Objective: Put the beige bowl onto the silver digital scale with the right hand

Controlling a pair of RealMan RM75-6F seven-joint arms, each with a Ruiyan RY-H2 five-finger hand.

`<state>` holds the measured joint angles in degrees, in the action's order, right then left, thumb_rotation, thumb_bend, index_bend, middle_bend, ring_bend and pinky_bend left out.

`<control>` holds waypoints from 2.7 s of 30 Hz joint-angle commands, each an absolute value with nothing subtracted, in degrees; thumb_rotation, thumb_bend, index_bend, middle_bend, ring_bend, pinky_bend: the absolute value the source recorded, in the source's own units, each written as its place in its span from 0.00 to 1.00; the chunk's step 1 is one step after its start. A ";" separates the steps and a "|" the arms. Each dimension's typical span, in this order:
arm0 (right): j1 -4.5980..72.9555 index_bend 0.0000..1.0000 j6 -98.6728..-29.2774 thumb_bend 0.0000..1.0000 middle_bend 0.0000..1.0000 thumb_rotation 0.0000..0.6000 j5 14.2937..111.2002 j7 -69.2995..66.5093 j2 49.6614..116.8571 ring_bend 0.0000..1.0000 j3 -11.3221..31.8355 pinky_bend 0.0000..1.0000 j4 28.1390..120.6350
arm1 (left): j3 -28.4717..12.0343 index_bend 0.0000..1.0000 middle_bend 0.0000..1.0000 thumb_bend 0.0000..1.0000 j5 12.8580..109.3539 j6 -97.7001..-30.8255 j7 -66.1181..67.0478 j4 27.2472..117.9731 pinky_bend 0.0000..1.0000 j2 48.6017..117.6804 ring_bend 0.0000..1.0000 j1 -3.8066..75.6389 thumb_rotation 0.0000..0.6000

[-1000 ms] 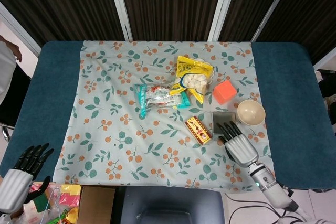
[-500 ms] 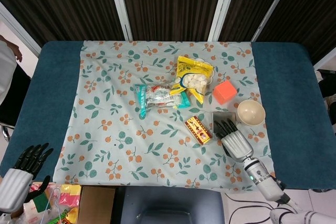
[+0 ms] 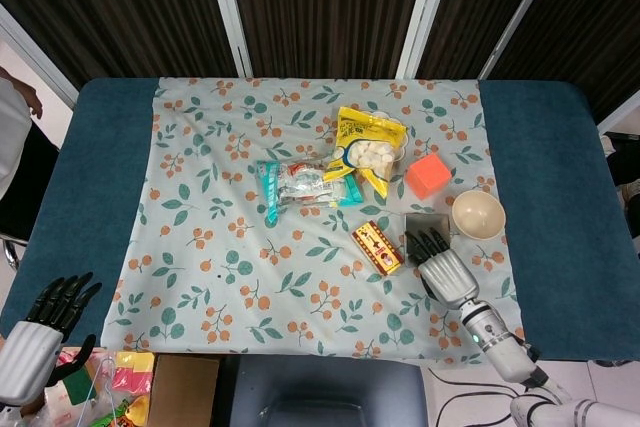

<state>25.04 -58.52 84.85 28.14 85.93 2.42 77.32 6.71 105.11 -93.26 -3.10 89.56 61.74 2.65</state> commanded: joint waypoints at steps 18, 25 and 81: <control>25.76 0.45 -58.74 0.84 0.00 1.00 83.11 28.66 86.56 0.00 1.35 0.00 76.99 | 6.95 0.00 0.00 0.45 105.58 -93.56 -3.05 89.55 0.09 61.72 0.01 2.49 1.00; 25.90 0.45 -59.16 0.85 0.00 1.00 83.08 28.38 86.88 0.00 0.95 0.00 76.55 | 6.94 0.00 0.00 0.45 105.66 -93.70 -3.10 89.48 0.09 61.72 0.01 2.46 1.00; 28.78 0.87 -60.65 0.75 0.20 1.00 78.86 12.96 91.84 0.01 5.58 0.00 51.35 | 6.68 0.00 0.00 0.45 105.00 -93.21 -2.46 89.72 0.09 61.80 0.01 2.44 1.00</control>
